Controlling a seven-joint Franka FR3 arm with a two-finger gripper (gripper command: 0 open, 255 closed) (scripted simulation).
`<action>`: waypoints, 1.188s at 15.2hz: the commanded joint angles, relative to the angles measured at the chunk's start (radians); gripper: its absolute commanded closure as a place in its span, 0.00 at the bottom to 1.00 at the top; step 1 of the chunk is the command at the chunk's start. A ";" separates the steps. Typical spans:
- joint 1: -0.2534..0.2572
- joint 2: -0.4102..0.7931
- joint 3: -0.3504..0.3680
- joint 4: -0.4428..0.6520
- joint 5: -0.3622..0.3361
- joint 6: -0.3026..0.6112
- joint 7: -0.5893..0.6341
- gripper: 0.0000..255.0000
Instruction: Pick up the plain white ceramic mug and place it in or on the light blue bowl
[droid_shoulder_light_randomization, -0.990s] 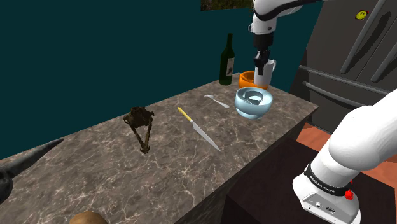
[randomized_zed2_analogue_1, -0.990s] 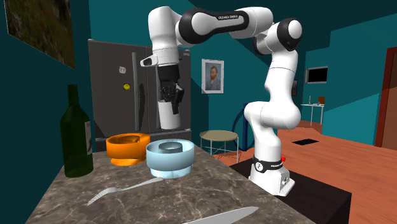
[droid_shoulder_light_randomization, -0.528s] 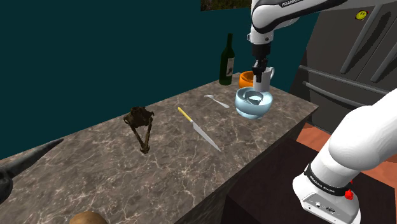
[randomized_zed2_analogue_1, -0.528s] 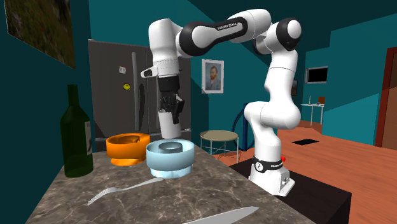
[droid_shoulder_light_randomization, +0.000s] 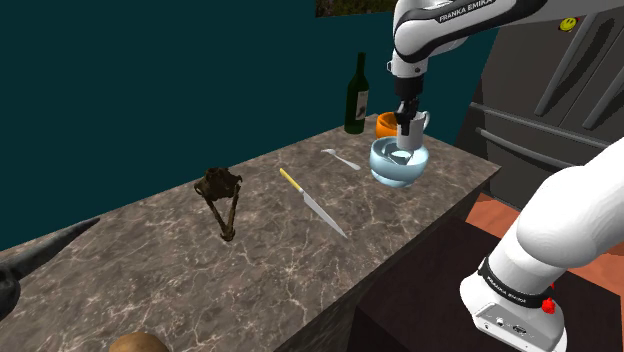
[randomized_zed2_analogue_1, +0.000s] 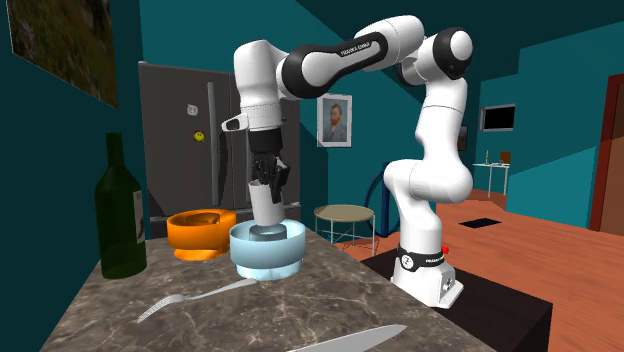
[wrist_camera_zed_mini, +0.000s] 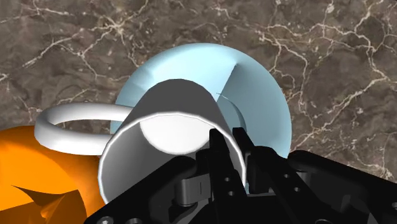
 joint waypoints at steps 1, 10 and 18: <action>0.000 0.000 0.000 0.000 0.000 0.000 0.000 1.00; 0.004 -0.001 0.006 0.066 0.005 -0.067 -0.002 0.00; 0.007 0.003 0.011 0.128 0.010 -0.126 -0.003 0.00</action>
